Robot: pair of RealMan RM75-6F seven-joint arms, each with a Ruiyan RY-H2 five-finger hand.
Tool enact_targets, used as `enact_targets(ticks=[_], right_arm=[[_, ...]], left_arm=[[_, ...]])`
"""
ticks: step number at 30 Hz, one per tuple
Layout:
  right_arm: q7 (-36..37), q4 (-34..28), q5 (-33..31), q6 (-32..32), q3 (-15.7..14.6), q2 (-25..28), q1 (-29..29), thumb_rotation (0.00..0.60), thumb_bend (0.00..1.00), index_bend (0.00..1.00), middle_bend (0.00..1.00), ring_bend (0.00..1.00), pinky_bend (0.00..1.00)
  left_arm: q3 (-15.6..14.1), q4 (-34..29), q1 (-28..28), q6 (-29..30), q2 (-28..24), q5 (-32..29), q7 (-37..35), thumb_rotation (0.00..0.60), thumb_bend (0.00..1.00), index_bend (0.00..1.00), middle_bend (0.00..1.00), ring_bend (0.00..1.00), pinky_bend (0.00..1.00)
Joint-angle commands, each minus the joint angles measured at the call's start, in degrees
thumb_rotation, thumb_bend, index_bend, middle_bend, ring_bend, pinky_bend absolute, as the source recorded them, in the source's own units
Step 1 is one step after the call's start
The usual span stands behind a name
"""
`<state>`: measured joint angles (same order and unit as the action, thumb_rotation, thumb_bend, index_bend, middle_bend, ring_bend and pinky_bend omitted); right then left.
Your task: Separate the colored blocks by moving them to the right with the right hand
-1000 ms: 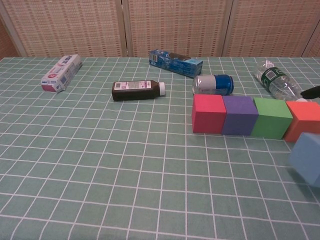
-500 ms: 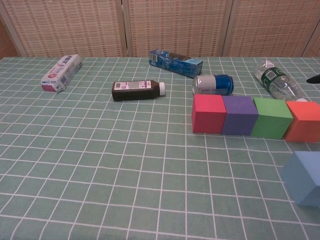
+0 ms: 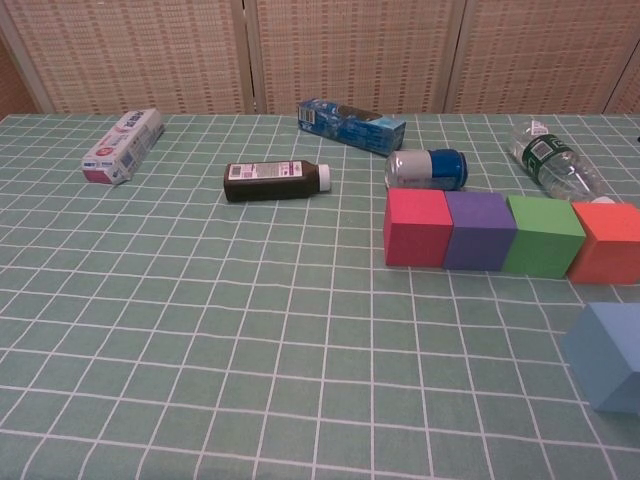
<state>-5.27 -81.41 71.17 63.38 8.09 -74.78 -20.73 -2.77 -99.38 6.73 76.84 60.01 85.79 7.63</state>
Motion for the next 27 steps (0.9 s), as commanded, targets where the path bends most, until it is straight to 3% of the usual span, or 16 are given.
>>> enact_targets(ticks=[1,6,10,13,16,21,27], right_arm=[[1.5,3.1,-1.9,-4.2,1.2,-2.6,-2.5,0.6,0.0,0.0,0.0,0.0,0.05],[2.6,6.0,-1.8,-6.6,0.9,-4.9,-4.0,0.6,0.0,0.0,0.06,0.0,0.05],[2.7,8.2,-1.7,-6.1,0.9,-6.8,-4.3,0.6,0.01,0.02,0.27,0.05,0.05],[2.5,9.6,-0.9,-4.2,0.8,-8.1,-3.9,0.6,0.0,0.11,0.44,0.19,0.05],[2.5,10.7,0.5,-1.5,0.6,-8.9,-3.3,0.6,0.01,0.2,0.54,0.24,0.05],[3.8,9.3,2.6,1.9,0.2,-7.9,-1.9,0.6,0.01,0.26,0.58,0.25,0.05],[2.6,-0.9,5.8,5.7,-3.1,-1.3,1.8,0.6,0.01,0.27,0.58,0.26,0.05]], left_arm=[[0.0,0.0,0.0,0.0,0.0,-0.1,0.0,0.6,0.53,0.27,0.26,0.27,0.44],[0.0,0.0,0.0,-0.1,-0.1,-0.2,-0.1,0.6,0.53,0.27,0.26,0.27,0.44],[0.0,0.0,-0.1,0.3,-0.1,0.1,-0.3,0.6,0.53,0.27,0.26,0.27,0.44],[0.0,0.1,-0.2,0.4,-0.2,0.1,-0.5,0.6,0.53,0.27,0.26,0.27,0.44],[0.0,0.1,-0.2,0.3,-0.2,0.0,-0.5,0.6,0.53,0.27,0.26,0.27,0.44],[-0.1,0.0,0.0,0.1,-0.2,0.1,-0.3,0.6,0.53,0.27,0.26,0.27,0.44],[-0.1,-0.1,0.0,0.0,-0.2,-0.1,-0.1,0.6,0.53,0.27,0.26,0.27,0.44]])
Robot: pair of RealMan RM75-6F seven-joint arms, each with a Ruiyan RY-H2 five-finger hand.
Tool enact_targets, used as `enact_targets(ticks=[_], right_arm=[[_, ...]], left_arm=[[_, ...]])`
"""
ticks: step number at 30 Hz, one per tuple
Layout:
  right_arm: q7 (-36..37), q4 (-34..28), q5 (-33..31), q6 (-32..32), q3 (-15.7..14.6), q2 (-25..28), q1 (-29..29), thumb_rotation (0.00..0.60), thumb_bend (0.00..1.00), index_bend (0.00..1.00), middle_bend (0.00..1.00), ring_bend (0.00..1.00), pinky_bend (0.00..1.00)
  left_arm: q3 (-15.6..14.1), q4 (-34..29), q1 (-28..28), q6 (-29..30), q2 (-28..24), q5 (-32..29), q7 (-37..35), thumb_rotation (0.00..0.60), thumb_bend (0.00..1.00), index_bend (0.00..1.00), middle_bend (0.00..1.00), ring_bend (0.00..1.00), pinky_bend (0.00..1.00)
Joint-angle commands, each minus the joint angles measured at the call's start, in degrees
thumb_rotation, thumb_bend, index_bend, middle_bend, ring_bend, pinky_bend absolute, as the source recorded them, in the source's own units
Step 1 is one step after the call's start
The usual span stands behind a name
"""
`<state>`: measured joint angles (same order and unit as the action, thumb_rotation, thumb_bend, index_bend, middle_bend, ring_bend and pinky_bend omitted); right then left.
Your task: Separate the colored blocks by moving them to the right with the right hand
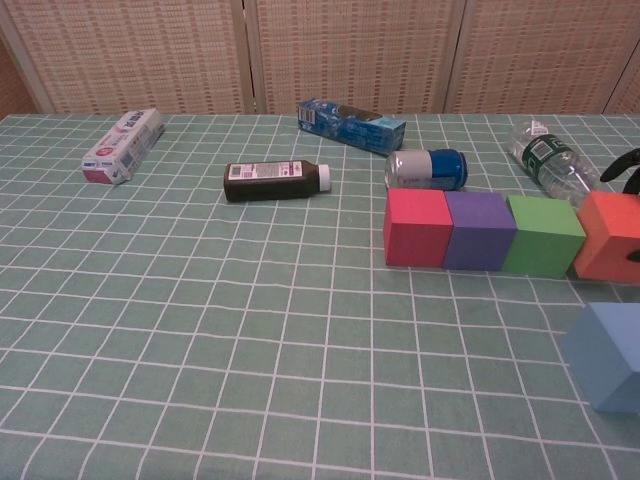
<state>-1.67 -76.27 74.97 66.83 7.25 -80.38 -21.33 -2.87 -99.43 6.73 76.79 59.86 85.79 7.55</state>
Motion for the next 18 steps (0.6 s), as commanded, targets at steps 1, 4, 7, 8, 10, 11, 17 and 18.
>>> enact_targets(ticks=[1,4,7,8,10,11,17,18], right_arm=[[-2.1,-8.7,2.5,2.7,-3.2,6.5,3.3,0.6,0.01,0.27,0.58,0.26,0.05],[-5.1,-16.0,1.8,2.6,-5.5,12.8,5.3,0.6,0.01,0.25,0.58,0.26,0.05],[-6.5,-22.4,0.9,1.7,-7.4,18.5,6.6,0.6,0.01,0.24,0.58,0.26,0.05],[-6.8,-23.6,1.2,1.6,-8.0,19.8,7.0,0.6,0.01,0.24,0.58,0.26,0.05],[-7.6,-25.5,2.1,1.5,-9.4,22.0,7.8,0.6,0.01,0.24,0.58,0.26,0.05],[-8.0,-26.1,2.3,1.4,-10.0,22.8,8.1,0.6,0.01,0.24,0.58,0.26,0.05],[-11.4,-28.2,1.7,-0.3,-12.2,25.5,9.0,0.6,0.01,0.24,0.58,0.26,0.05],[-12.1,-28.3,1.1,-0.5,-12.2,25.6,9.0,0.6,0.02,0.24,0.58,0.26,0.05]], left_arm=[[0.1,-0.1,-0.1,0.1,-0.1,-0.2,0.0,0.6,0.53,0.27,0.26,0.27,0.44],[0.1,-0.1,-0.1,0.2,-0.1,-0.2,-0.2,0.6,0.53,0.27,0.26,0.27,0.44],[0.0,-0.1,-0.1,0.0,-0.1,-0.2,-0.1,0.6,0.53,0.27,0.26,0.27,0.44],[0.0,-0.2,0.0,0.0,-0.1,-0.2,-0.1,0.6,0.53,0.27,0.26,0.27,0.44],[0.0,-0.2,0.1,-0.2,0.0,0.0,0.1,0.6,0.53,0.27,0.26,0.27,0.44],[0.0,-0.2,0.1,-0.2,0.0,0.0,0.1,0.6,0.53,0.27,0.26,0.27,0.44],[0.0,-0.2,0.1,-0.4,0.0,-0.4,0.2,0.6,0.53,0.27,0.26,0.27,0.44],[0.0,-0.2,0.2,-0.5,0.0,-0.4,0.1,0.6,0.53,0.27,0.26,0.27,0.44]])
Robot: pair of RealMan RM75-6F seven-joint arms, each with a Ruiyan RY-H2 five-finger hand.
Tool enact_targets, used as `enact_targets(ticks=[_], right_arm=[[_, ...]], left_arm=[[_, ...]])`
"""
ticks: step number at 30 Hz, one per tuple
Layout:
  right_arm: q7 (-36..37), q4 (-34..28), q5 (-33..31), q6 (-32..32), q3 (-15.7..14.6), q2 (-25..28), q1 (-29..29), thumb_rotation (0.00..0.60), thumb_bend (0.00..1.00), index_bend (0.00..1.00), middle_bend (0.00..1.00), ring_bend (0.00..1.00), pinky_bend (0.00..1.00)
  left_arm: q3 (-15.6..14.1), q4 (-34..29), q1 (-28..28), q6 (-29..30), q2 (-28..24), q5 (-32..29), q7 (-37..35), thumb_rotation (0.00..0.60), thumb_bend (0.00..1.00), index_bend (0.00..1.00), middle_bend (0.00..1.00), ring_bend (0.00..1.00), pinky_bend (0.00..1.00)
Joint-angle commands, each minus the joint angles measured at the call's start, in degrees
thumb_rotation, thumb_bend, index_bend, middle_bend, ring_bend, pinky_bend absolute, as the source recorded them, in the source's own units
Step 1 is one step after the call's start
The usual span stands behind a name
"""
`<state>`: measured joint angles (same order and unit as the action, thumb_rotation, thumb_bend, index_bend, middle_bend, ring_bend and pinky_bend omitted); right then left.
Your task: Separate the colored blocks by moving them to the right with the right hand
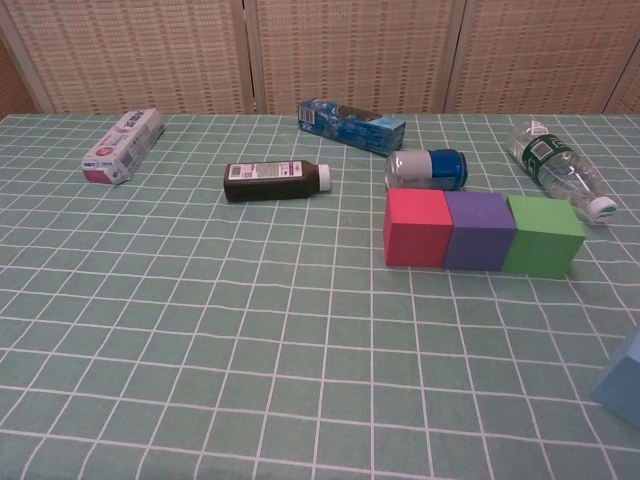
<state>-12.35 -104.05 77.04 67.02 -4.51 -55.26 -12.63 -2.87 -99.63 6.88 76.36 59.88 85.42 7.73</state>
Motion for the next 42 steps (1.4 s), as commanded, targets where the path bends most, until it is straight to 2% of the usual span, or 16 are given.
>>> enact_targets(ticks=[1,6,9,14,17,20,25,27,32,37,42], right_arm=[[-2.5,-0.6,-1.8,-0.8,-0.4,0.4,0.3,0.6,0.02,0.24,0.58,0.26,0.05],[-6.9,-0.7,-5.1,-0.4,0.2,-0.3,0.6,0.6,0.02,0.24,0.58,0.26,0.05],[-9.1,-1.1,-6.6,-0.9,0.1,-0.3,0.5,0.6,0.02,0.22,0.55,0.22,0.05],[-10.7,-1.5,-7.4,-1.9,-0.2,0.2,0.2,0.6,0.02,0.11,0.31,0.03,0.04],[-11.4,-1.5,-7.5,-2.2,-0.3,0.5,0.0,0.6,0.02,0.03,0.14,0.0,0.04],[-10.6,-1.6,-6.8,-1.9,-0.1,0.6,0.1,0.6,0.01,0.0,0.03,0.0,0.04],[-6.4,-1.4,-3.7,-1.2,0.3,0.3,0.4,0.6,0.0,0.0,0.0,0.0,0.02],[-1.8,-0.7,-1.6,1.0,1.5,-1.3,1.1,0.6,0.0,0.0,0.0,0.0,0.02],[7.8,5.9,5.0,6.5,5.1,-7.7,0.8,0.6,0.0,0.0,0.0,0.0,0.02],[10.4,11.6,4.2,2.5,7.9,-12.6,-3.0,0.6,0.0,0.0,0.0,0.0,0.02],[11.2,19.4,0.0,-4.2,11.4,-19.6,-8.3,0.6,0.0,0.01,0.01,0.0,0.02]], left_arm=[[0.0,0.0,0.0,0.0,0.0,-0.1,-0.1,0.6,0.53,0.27,0.26,0.27,0.44],[0.0,0.1,-0.1,0.2,-0.1,0.1,-0.5,0.6,0.53,0.27,0.26,0.27,0.44],[0.0,0.1,0.0,0.0,-0.1,0.0,-0.5,0.6,0.53,0.27,0.26,0.27,0.44],[0.0,0.1,0.1,-0.1,-0.1,0.0,-0.3,0.6,0.53,0.27,0.26,0.27,0.44],[0.0,0.1,0.1,-0.1,-0.1,-0.1,-0.3,0.6,0.53,0.27,0.26,0.27,0.44],[0.0,0.0,0.1,-0.2,0.0,-0.1,-0.2,0.6,0.53,0.27,0.26,0.27,0.44],[-0.1,0.0,0.2,-0.3,0.0,0.0,-0.1,0.6,0.53,0.27,0.26,0.27,0.44],[-0.1,0.0,0.2,-0.4,0.1,0.0,0.0,0.6,0.53,0.27,0.26,0.27,0.44],[-0.2,0.0,0.3,-0.6,0.2,0.2,0.2,0.6,0.53,0.27,0.26,0.27,0.44],[-0.2,0.0,0.4,-0.7,0.3,0.1,0.4,0.6,0.53,0.27,0.26,0.27,0.44],[-0.2,0.1,0.4,-0.7,0.2,-0.1,0.4,0.6,0.53,0.27,0.26,0.27,0.44]])
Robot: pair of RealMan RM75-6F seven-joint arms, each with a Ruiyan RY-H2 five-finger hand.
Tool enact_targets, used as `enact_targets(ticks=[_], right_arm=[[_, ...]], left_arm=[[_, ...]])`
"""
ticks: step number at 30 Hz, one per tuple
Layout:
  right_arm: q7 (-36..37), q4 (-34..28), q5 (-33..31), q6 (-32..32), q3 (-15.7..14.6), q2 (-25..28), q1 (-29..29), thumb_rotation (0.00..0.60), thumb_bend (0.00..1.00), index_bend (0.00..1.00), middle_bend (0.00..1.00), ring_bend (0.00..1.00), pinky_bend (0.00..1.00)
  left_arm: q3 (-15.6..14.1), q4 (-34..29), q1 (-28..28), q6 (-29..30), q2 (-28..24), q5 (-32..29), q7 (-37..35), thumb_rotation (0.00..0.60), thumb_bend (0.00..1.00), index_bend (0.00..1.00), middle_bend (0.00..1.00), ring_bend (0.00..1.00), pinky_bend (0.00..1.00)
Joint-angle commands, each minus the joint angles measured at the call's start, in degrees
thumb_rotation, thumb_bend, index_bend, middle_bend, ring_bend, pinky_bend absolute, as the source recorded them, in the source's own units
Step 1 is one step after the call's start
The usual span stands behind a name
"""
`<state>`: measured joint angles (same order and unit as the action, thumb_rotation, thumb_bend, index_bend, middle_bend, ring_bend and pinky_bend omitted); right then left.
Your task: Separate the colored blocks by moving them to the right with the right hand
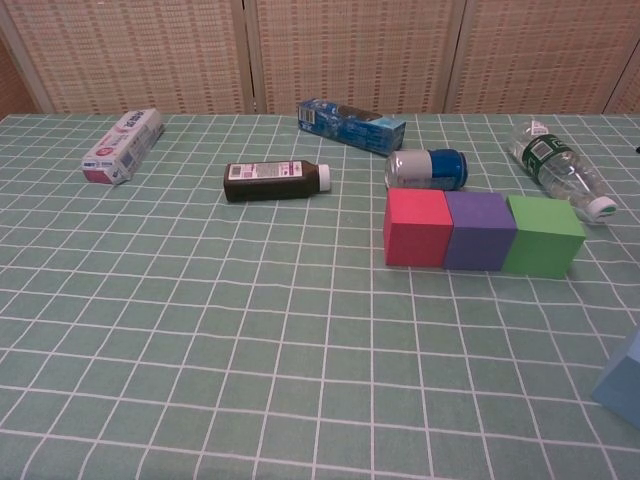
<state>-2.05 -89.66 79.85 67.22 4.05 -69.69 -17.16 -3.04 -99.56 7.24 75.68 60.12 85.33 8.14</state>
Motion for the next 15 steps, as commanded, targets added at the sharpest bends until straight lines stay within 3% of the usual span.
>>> enact_targets(ticks=[1,8,15], right_arm=[[0.8,6.9,-3.9,-5.8,3.4,-7.0,-4.9,0.6,0.0,0.02,0.01,0.0,0.02],[2.3,16.0,-6.6,-10.5,5.2,-15.2,-9.0,0.6,0.0,0.07,0.06,0.0,0.03],[5.7,22.1,-3.9,-8.0,5.4,-20.0,-10.2,0.6,0.0,0.13,0.15,0.01,0.09]], left_arm=[[0.0,0.1,0.0,0.0,0.0,0.0,0.0,0.6,0.53,0.27,0.26,0.28,0.44],[-0.1,0.1,0.0,0.0,-0.1,0.2,-0.3,0.6,0.53,0.27,0.26,0.28,0.44],[-0.1,0.2,0.0,0.2,-0.1,0.4,-0.6,0.6,0.53,0.27,0.26,0.28,0.44]])
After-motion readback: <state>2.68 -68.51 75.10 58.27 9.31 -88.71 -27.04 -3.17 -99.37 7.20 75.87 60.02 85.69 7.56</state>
